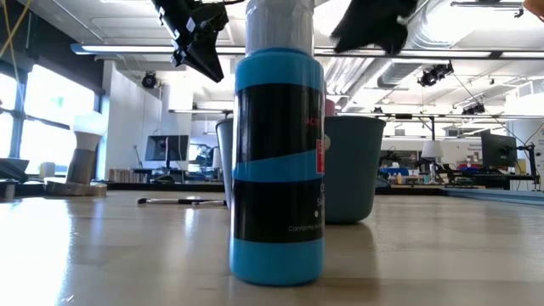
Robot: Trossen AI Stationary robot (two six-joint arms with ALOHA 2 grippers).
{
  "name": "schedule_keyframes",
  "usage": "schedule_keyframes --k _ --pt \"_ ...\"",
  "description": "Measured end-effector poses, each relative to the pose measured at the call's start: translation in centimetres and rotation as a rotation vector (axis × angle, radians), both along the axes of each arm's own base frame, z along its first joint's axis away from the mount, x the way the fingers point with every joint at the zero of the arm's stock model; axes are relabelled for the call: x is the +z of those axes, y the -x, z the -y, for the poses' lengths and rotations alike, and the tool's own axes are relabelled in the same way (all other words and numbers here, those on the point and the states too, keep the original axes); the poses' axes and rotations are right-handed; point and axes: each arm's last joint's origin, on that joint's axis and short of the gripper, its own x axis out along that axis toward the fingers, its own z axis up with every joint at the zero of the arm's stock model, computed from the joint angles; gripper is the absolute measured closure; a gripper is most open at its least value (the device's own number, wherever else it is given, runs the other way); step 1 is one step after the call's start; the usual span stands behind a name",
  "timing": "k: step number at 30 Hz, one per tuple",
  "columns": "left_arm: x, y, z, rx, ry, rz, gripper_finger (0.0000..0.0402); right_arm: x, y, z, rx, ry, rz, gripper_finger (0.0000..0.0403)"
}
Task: Pick & Place Paint Supplies
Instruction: Put the small pink and black paint bottle into the blue bin
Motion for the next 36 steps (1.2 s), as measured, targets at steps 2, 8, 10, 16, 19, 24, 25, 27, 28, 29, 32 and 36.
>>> schedule_keyframes --k 2,8,10,16,19,24,25,27,28,29,32,36 --pt "0.0 0.0 0.0 0.0 0.0 0.0 0.0325 1.3 0.9 0.2 -0.01 -0.014 0.056 0.0259" --pt "0.0 0.0 0.0 0.0 -0.001 0.002 0.0325 4.7 3.2 0.9 -0.067 -0.101 0.223 0.0259" --pt "0.0 0.0 0.0 0.0 -0.001 0.002 0.0325 5.6 3.8 1.0 -0.072 -0.111 0.276 0.0259" --pt "0.0 0.0 0.0 0.0 -0.001 0.003 0.0325 6.8 4.3 1.2 -0.086 -0.108 0.366 0.0259" --pt "0.0 0.0 0.0 0.0 -0.001 0.004 0.0325 6.8 4.3 1.2 -0.072 -0.101 0.36 0.0259" --pt "0.2 -0.2 -0.1 0.0 -0.009 0.027 0.0325 6.8 4.2 1.2 -0.071 -0.101 0.369 0.0259" --pt "0.3 -0.3 -0.1 0.0 -0.013 0.038 0.0325 6.9 4.2 1.2 -0.07 -0.1 0.371 0.0259" --pt "0.4 -0.4 -0.1 0.0 -0.02 0.059 0.0325 6.9 4.2 1.2 -0.064 -0.084 0.375 0.0259" --pt "0.5 -0.5 -0.2 0.0 -0.024 0.07 0.0325 7.0 4.2 1.2 -0.062 -0.067 0.378 0.0259" --pt "0.6 -0.5 -0.2 0.0 -0.028 0.08 0.0325 7.0 4.2 1.2 -0.062 -0.042 0.379 0.0259" --pt "0.9 -0.7 -0.3 0.0 -0.039 0.113 0.0325 7.0 4.2 1.4 -0.079 0.068 0.372 0.0259" --pt "1.1 -0.9 -0.4 0.023 -0.068 0.133 0.0325 7.2 4.2 2.0 -0.166 0.227 0.365 0.0259"
